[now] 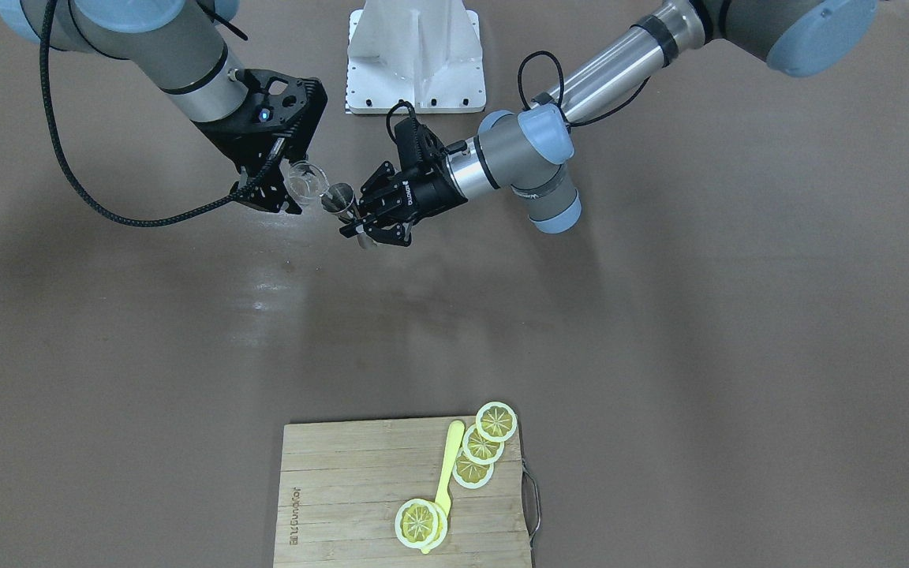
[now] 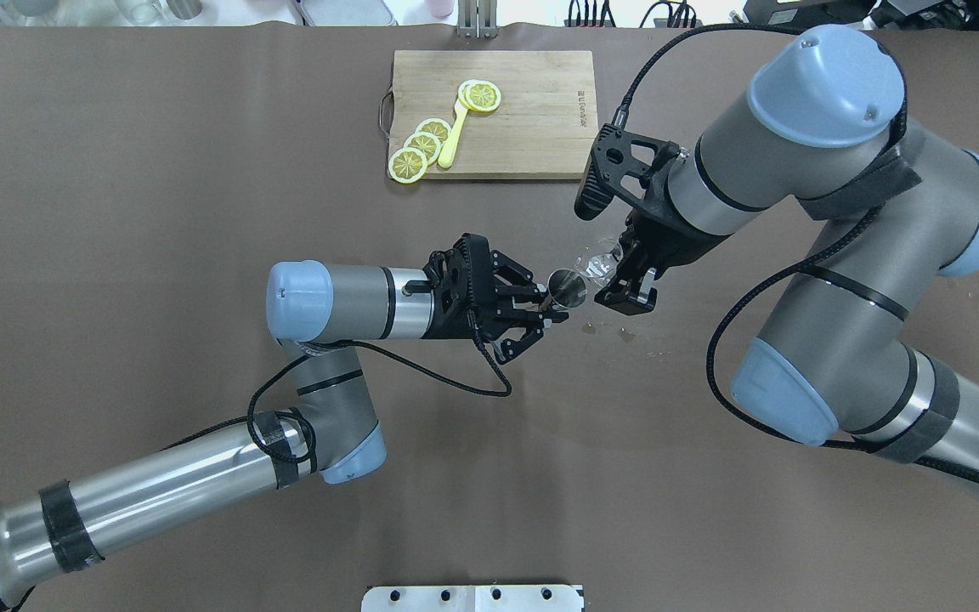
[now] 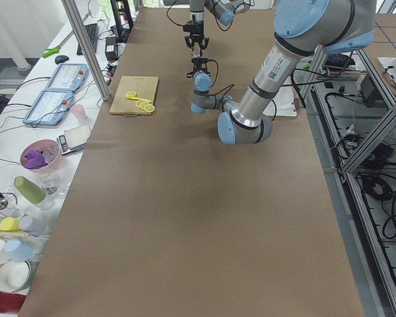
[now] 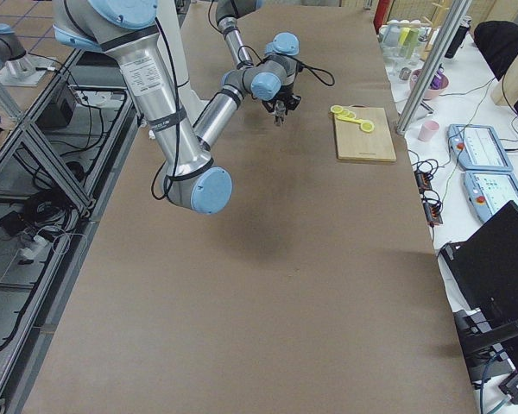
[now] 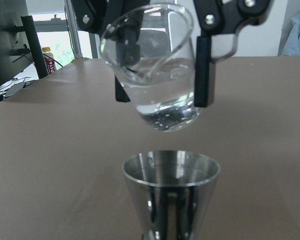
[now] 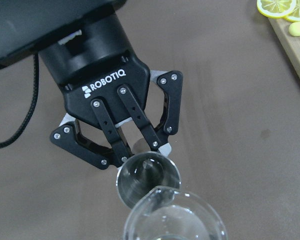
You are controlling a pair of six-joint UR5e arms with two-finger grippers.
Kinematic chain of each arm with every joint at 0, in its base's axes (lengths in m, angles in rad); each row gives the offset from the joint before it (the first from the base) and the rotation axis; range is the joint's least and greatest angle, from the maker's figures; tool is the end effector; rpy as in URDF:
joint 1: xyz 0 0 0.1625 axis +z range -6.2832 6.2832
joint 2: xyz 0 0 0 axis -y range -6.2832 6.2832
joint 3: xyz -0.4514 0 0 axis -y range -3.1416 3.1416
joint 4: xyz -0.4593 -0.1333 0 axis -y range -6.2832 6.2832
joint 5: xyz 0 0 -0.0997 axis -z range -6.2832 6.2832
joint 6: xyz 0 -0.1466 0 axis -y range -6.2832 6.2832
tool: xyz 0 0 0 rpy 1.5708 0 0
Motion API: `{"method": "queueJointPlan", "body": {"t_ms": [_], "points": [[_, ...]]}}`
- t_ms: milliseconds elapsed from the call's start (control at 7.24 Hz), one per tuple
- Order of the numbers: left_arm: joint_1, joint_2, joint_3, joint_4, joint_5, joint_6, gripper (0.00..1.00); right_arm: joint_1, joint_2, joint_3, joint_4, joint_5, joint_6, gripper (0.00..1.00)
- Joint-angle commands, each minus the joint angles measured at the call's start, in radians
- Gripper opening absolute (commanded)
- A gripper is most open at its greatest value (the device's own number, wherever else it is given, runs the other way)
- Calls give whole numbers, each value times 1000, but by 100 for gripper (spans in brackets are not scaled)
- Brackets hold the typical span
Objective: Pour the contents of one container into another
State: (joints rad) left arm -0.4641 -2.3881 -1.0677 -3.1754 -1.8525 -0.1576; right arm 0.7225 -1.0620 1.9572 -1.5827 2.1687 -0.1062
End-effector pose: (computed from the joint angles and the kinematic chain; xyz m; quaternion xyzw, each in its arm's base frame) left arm 0.7315 -0.4697 0.1876 0.6065 0.5441 0.3619 0.4530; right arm -0.4645 -0.4772 0.1982 0.2841 -0.3962 -0.5087 0.7096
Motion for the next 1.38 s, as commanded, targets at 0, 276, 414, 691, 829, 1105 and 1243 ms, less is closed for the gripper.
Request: {"method": "queueJointPlan", "body": {"t_ms": [0,276,414,691,829,1105,1243], "points": [[2,0,0,-3,9,-2,0,-9,4,6,-57,-3,-24,0],[2,0,0,-3,9,-2,0,-11,51,6,-159,-1,-61,0],[2,0,0,-1,9,-2,0,-15,74,5,-209,-4,-81,0],[2,0,0,-3,9,-2,0,-23,82,5,-242,-13,-82,0],[2,0,0,-3,9,-2,0,-32,103,3,-294,-21,-108,0],[2,0,0,-3,9,-2,0,-44,125,2,-358,-38,-130,0],[2,0,0,-3,9,-2,0,-52,123,-1,-361,-43,-132,0]]}}
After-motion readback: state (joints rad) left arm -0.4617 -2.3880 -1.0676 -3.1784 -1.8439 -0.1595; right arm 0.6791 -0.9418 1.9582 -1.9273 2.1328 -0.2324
